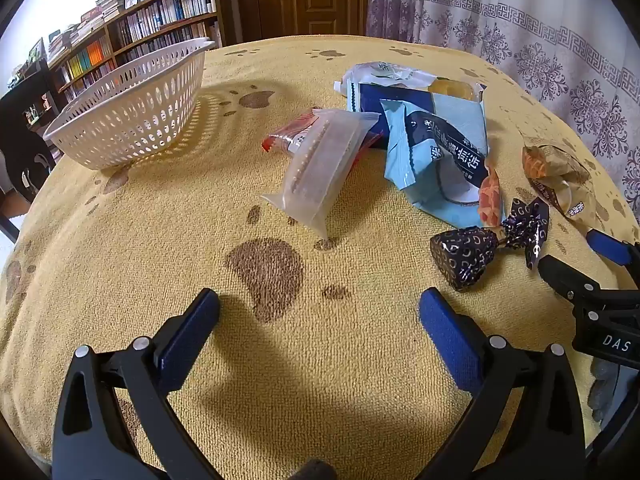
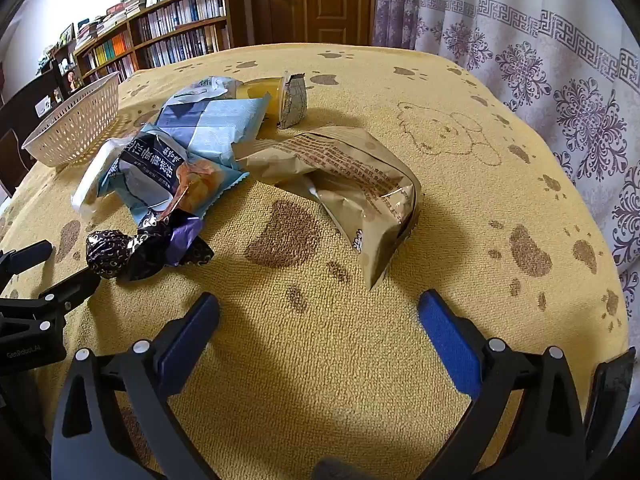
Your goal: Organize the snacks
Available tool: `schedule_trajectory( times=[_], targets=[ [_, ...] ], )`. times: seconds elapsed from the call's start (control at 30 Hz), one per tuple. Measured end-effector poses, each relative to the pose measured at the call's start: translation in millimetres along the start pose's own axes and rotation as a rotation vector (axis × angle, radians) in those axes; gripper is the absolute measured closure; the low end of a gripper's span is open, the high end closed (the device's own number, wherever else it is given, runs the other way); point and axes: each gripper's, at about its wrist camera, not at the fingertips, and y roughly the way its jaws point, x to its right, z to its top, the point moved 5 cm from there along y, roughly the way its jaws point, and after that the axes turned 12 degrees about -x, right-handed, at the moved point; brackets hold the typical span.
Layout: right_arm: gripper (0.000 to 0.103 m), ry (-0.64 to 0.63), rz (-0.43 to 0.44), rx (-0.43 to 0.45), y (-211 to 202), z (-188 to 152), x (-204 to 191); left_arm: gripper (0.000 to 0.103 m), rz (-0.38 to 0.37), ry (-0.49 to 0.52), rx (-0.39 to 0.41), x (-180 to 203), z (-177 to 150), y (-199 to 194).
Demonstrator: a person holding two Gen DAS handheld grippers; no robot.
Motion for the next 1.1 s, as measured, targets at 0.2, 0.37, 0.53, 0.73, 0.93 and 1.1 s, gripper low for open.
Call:
schedule_trajectory(
  times=[0.2,0.37,0.53,0.73,0.93,1.1],
  targets=[
    [0.005,0.003,-0.003,0.001,-0.2,-0.2,1.0,0.002,0.0,0.0,0.0,-0.1,-0.2,0.1],
    [0.005,0.002,-0.004,0.001,-0.1,-0.1,0.5,0.002,0.0,0.0,0.0,-0.3,-0.5,-0.1],
    [0.005,0.001,-0.004,0.001,-0.1,-0.1,0.4,0.002,0.001,0.0,-0.001,-0.4,-0.7,-0.2],
    [0.005,0.003,-0.004,0.0,-0.9,-2.6,-0.9,0.002,0.001,0.0,-0.001,-0.5,-0.4,0.0],
    [0.005,0.009,-0.01,-0.005,-1.2,-0.8,3.4,0.002,0.0,0.0,-0.001,-0.4,-0.1,0.2],
    [0.005,0.008,-0.014,-0.01,0.2,1.0,1.8,0.002,0.0,0.0,-0.001,-0.5,0.1,0.3]
  ],
)
